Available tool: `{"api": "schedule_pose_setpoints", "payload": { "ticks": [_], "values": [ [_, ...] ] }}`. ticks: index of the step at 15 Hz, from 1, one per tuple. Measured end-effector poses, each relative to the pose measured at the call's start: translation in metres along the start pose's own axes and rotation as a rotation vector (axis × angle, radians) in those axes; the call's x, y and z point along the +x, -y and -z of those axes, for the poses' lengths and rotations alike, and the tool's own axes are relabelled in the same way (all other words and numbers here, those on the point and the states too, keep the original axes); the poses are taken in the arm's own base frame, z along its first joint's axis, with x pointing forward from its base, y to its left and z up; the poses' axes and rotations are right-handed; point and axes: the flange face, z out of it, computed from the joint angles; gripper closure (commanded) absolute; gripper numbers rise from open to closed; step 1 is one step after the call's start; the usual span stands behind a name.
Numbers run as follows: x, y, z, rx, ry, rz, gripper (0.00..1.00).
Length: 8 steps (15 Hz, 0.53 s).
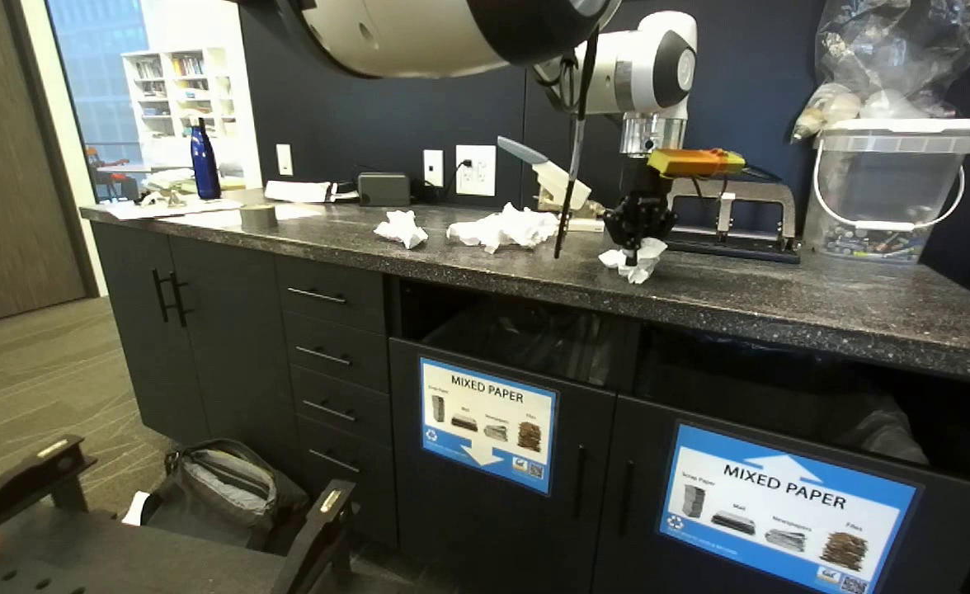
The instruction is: Place one paper from the counter inside the waste bin on the right, place four papers from the counter inside the bin on the left
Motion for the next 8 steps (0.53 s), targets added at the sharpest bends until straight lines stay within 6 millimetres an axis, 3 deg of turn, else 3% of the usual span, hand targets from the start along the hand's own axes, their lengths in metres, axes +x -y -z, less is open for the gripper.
{"api": "schedule_pose_setpoints", "payload": {
  "ticks": [8],
  "values": [
    [0.011,0.02,-0.001,0.082,0.053,-0.048,0.91]
  ]
}}
